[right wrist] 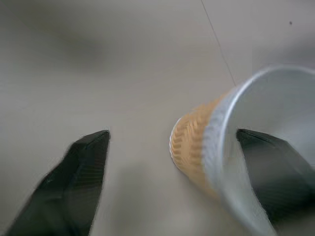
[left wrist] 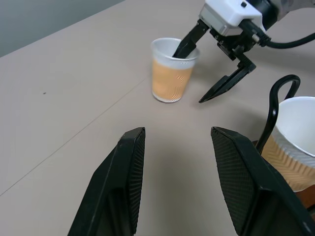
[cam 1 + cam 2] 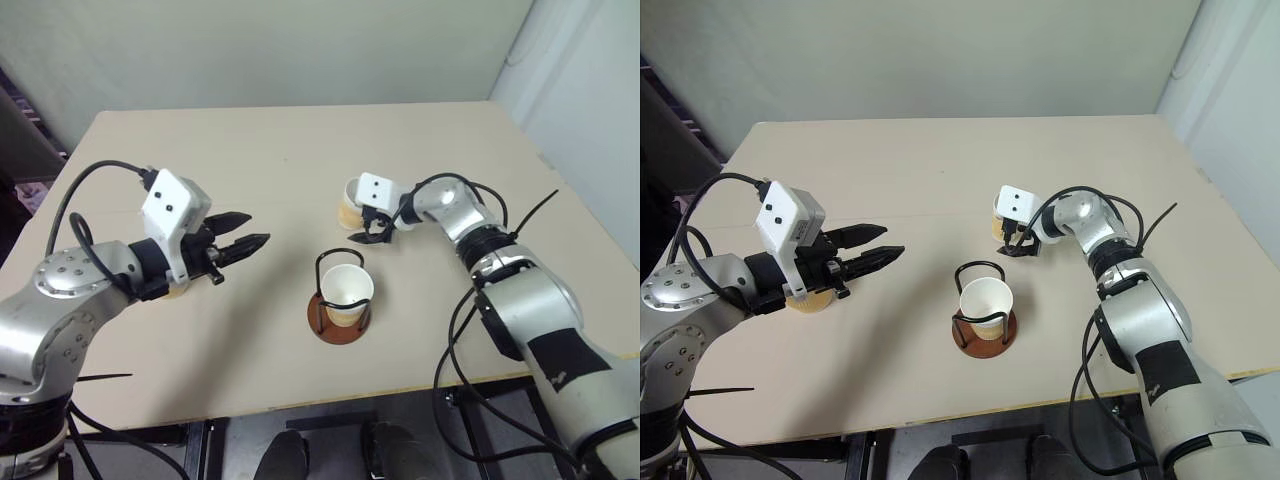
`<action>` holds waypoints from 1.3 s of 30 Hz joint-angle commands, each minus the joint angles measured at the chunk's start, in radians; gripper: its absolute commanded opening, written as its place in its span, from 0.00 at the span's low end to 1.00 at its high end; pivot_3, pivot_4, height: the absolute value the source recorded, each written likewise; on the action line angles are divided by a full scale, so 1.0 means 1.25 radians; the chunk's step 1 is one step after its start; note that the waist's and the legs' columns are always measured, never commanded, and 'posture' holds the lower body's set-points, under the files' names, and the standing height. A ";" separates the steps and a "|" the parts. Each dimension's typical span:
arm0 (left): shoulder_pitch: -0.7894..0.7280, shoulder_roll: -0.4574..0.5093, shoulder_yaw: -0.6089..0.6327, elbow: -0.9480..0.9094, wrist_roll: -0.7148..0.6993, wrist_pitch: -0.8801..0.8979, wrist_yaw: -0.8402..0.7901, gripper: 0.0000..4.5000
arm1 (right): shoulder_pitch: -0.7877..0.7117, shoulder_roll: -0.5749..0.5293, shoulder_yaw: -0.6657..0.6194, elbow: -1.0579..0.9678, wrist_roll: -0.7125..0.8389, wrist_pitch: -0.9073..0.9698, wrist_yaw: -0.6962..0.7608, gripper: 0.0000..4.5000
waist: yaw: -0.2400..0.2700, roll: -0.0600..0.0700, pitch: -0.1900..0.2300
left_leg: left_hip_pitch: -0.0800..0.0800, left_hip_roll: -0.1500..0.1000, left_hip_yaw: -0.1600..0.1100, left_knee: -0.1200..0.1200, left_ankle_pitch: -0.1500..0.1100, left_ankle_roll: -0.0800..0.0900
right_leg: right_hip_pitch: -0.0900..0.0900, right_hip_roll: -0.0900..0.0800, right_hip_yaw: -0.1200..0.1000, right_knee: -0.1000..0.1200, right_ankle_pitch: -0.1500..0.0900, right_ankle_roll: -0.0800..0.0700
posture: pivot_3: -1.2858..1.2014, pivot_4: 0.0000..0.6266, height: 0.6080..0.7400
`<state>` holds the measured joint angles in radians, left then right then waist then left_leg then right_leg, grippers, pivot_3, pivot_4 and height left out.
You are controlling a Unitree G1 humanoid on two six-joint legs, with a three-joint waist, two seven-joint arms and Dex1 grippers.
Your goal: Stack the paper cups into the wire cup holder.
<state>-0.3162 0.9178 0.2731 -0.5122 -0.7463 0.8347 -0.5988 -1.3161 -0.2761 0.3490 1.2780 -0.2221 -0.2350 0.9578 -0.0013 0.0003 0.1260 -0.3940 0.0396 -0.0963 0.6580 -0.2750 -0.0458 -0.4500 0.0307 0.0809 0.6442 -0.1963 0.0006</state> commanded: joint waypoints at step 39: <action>-0.021 -0.016 0.000 -0.002 0.012 -0.003 -0.010 0.51 | -0.084 -0.028 -0.143 -0.028 0.037 -0.026 0.108 0.01 | 0.000 0.000 0.000 | 0.000 0.000 0.000 0.004 0.000 0.000 | 0.001 0.000 -0.001 0.001 0.001 0.001 | 0.52 0.24 1.00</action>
<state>-0.3342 0.8923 0.2579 -0.5021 -0.7368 0.8364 -0.6077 -1.3867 -0.2992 0.1979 1.2831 -0.2046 -0.2612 1.0614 -0.0011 0.0003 0.1260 -0.3938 0.0397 -0.0962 0.6627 -0.2746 -0.0464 -0.4491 0.0308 0.0802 0.6458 -0.1955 0.0019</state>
